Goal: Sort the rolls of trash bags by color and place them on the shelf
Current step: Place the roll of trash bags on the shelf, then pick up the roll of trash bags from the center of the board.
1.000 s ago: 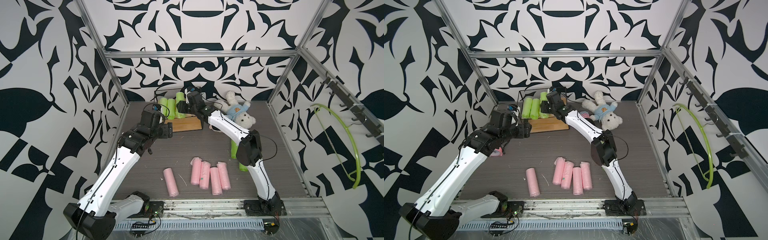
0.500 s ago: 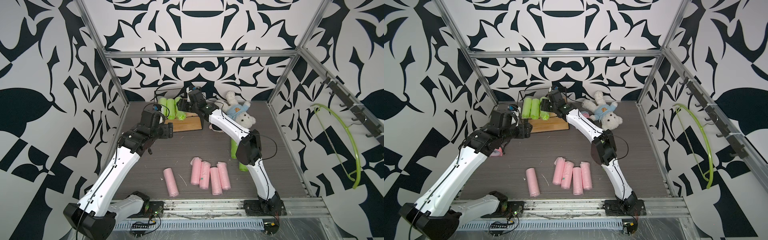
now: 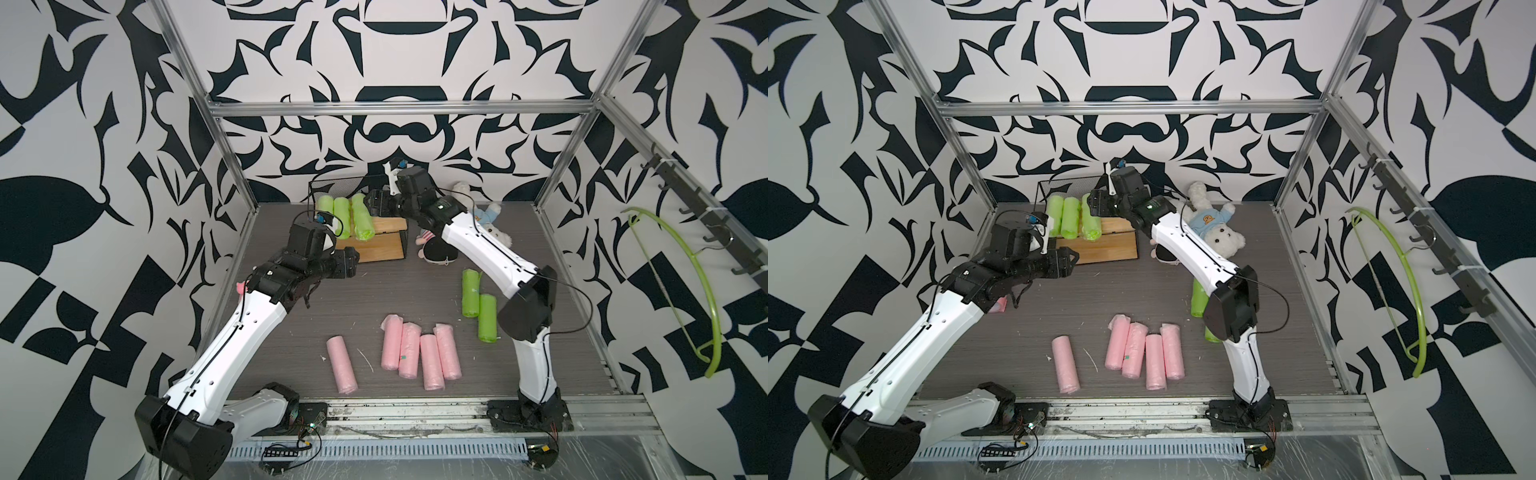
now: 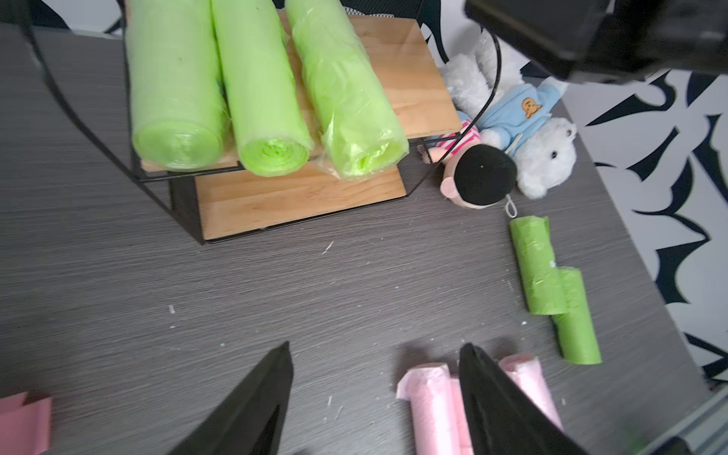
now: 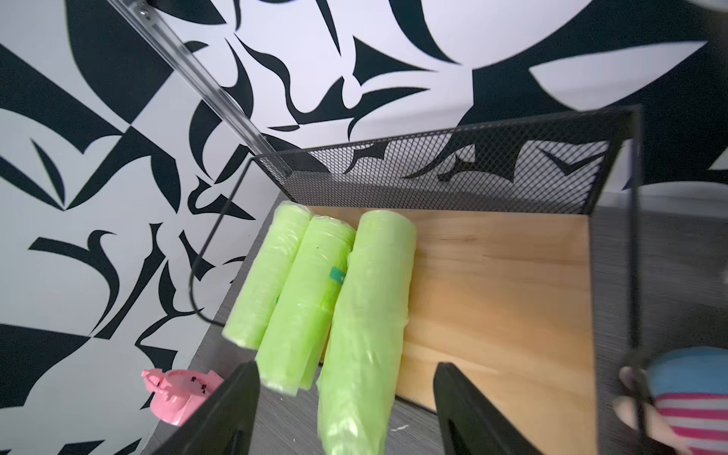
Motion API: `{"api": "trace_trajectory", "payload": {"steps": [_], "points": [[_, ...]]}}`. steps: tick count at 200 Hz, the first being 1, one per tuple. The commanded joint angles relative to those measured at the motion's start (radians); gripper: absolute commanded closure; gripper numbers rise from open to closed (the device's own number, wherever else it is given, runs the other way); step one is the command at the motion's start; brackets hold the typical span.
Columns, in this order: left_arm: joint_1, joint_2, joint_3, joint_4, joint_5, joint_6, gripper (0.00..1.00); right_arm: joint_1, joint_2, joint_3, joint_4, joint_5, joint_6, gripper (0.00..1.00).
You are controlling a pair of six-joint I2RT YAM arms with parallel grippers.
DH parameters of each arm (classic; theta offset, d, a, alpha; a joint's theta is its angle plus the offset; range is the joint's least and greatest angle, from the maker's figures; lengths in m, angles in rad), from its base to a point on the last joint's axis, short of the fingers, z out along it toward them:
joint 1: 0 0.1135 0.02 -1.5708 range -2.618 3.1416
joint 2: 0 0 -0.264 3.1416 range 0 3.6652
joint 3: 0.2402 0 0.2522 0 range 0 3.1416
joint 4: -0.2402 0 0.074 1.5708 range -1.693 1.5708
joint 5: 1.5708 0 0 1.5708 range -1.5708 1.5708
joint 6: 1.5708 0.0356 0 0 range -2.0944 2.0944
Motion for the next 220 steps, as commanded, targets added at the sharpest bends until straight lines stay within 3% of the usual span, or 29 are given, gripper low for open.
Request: {"api": "trace_trajectory", "payload": {"steps": [1, 62, 116, 158, 190, 220], "points": [[-0.023, 0.011, -0.025, 0.079, 0.05, -0.02, 0.28, -0.017, -0.157, -0.113, -0.052, 0.012, -0.108, 0.25], [-0.178, 0.055, -0.129, 0.238, 0.098, -0.02, 0.27, -0.108, -0.582, -0.721, -0.133, 0.173, -0.141, 0.25], [-0.332, 0.111, -0.217, 0.4, 0.107, -0.042, 0.26, -0.191, -0.776, -1.057, -0.204, 0.301, -0.094, 0.25], [-0.379, 0.217, -0.206, 0.396, 0.102, -0.075, 0.25, -0.234, -0.799, -1.186, -0.2, 0.282, -0.066, 0.27], [-0.384, 0.242, -0.189, 0.38, 0.089, -0.078, 0.26, -0.234, -0.723, -1.202, -0.132, 0.233, -0.044, 0.3], [-0.386, 0.239, -0.185, 0.367, 0.091, -0.077, 0.25, -0.239, -0.618, -1.188, -0.069, 0.299, -0.044, 0.32]]}}
